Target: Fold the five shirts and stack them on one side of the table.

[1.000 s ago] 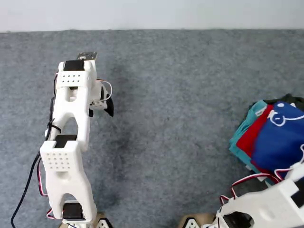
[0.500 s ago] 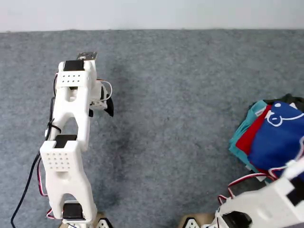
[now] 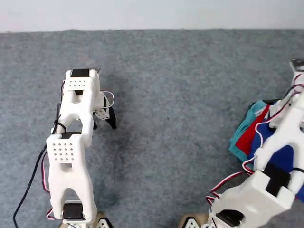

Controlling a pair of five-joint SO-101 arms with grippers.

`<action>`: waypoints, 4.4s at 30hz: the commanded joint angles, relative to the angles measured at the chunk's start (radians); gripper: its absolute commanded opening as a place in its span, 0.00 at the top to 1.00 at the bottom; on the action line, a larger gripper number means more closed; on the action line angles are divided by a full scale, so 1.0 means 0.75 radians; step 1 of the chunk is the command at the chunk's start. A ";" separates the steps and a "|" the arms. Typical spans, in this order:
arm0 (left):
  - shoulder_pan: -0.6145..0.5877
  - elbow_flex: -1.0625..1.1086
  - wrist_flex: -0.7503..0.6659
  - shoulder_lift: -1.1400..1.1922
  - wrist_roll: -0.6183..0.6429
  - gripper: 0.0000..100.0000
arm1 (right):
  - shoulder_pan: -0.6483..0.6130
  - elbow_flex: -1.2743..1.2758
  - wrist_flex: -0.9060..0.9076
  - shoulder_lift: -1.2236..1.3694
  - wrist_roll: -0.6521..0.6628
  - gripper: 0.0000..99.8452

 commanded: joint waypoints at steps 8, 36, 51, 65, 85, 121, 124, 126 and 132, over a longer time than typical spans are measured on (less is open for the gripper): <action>0.002 -0.007 0.012 0.080 0.010 0.75 | -0.077 0.098 -0.142 -0.120 -0.008 0.74; 0.037 0.922 0.033 -0.321 -0.198 0.75 | -0.707 1.498 -0.382 -0.594 0.264 0.74; 0.039 0.920 0.037 -0.319 -0.196 0.75 | -0.709 1.643 -0.682 -0.269 0.262 0.73; 0.039 0.920 0.037 -0.319 -0.196 0.75 | -0.707 1.635 -0.668 -0.267 0.270 0.74; 0.039 0.920 0.037 -0.319 -0.196 0.75 | -0.707 1.635 -0.668 -0.267 0.270 0.74; 0.039 0.920 0.037 -0.319 -0.196 0.75 | -0.707 1.635 -0.668 -0.267 0.270 0.74; 0.039 0.920 0.037 -0.319 -0.196 0.75 | -0.707 1.635 -0.668 -0.267 0.270 0.74; 0.039 0.920 0.037 -0.319 -0.196 0.75 | -0.707 1.635 -0.668 -0.267 0.270 0.74; 0.039 0.920 0.037 -0.319 -0.196 0.75 | -0.707 1.635 -0.668 -0.267 0.270 0.74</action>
